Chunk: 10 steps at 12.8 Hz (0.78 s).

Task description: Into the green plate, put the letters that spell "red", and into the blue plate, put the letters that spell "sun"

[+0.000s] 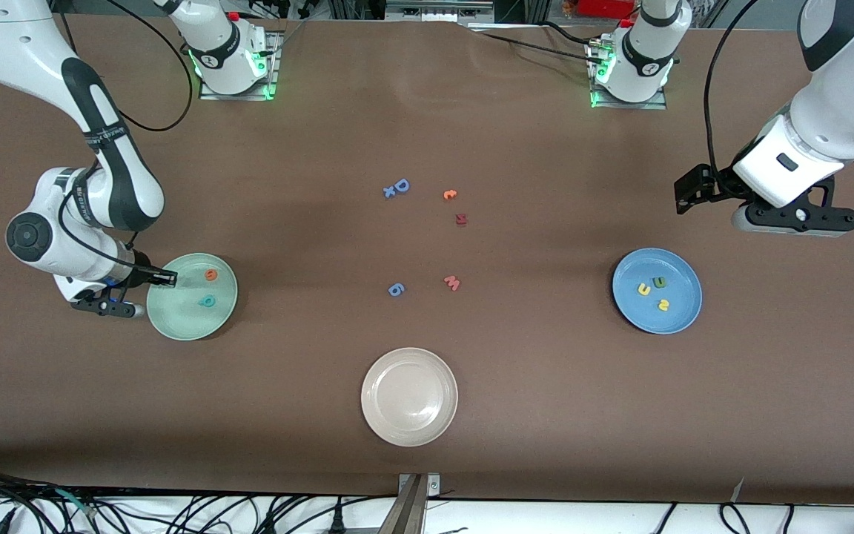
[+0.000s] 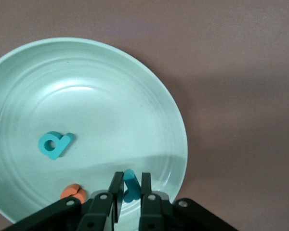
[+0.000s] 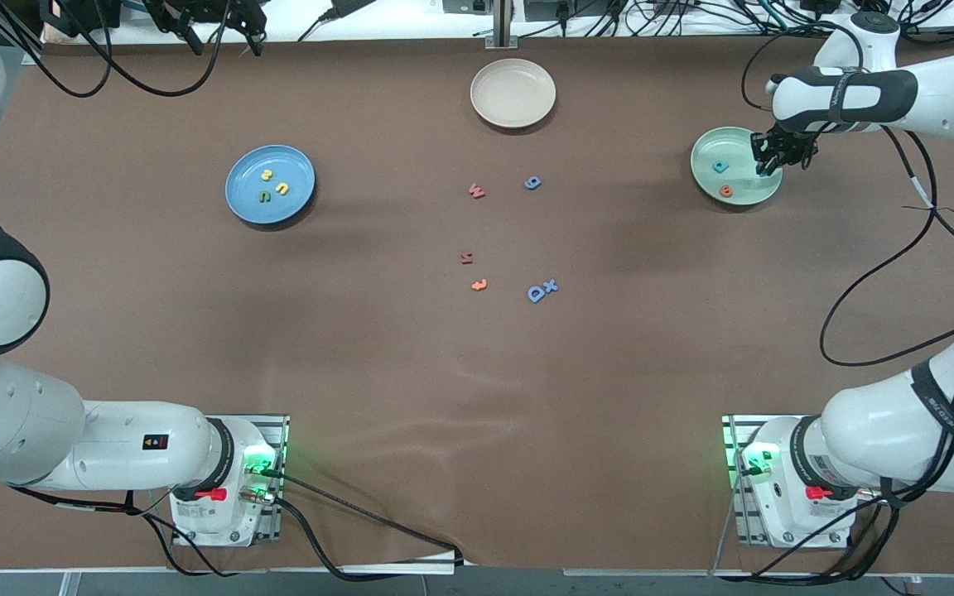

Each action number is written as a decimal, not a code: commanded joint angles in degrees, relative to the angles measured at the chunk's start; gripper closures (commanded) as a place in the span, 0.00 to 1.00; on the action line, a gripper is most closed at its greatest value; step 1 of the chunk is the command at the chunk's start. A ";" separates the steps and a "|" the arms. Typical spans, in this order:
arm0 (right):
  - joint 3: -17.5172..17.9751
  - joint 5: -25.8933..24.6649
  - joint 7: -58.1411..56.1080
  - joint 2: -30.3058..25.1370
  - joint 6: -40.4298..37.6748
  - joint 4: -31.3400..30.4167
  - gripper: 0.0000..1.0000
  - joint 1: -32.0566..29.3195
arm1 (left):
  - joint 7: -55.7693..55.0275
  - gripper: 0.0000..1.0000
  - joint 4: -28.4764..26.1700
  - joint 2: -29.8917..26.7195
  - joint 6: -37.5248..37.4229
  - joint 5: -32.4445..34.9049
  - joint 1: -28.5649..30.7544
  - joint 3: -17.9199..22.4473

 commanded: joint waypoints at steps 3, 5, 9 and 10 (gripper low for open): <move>0.09 1.50 4.03 -0.20 -0.84 2.37 0.11 2.52 | 3.89 0.00 -7.93 -6.04 4.31 -1.42 -0.05 1.34; 0.09 1.50 7.70 -1.08 -1.01 2.38 0.08 5.32 | 4.24 0.00 -7.76 -5.87 2.82 -1.15 0.12 1.34; 0.18 1.41 20.96 -5.20 -4.78 1.33 0.01 11.73 | 4.15 0.00 -7.32 -5.60 0.79 0.25 0.21 1.34; 0.36 1.32 24.83 -6.69 -6.45 0.89 0.00 13.32 | 4.07 0.00 -7.32 -5.60 0.62 0.26 0.21 1.43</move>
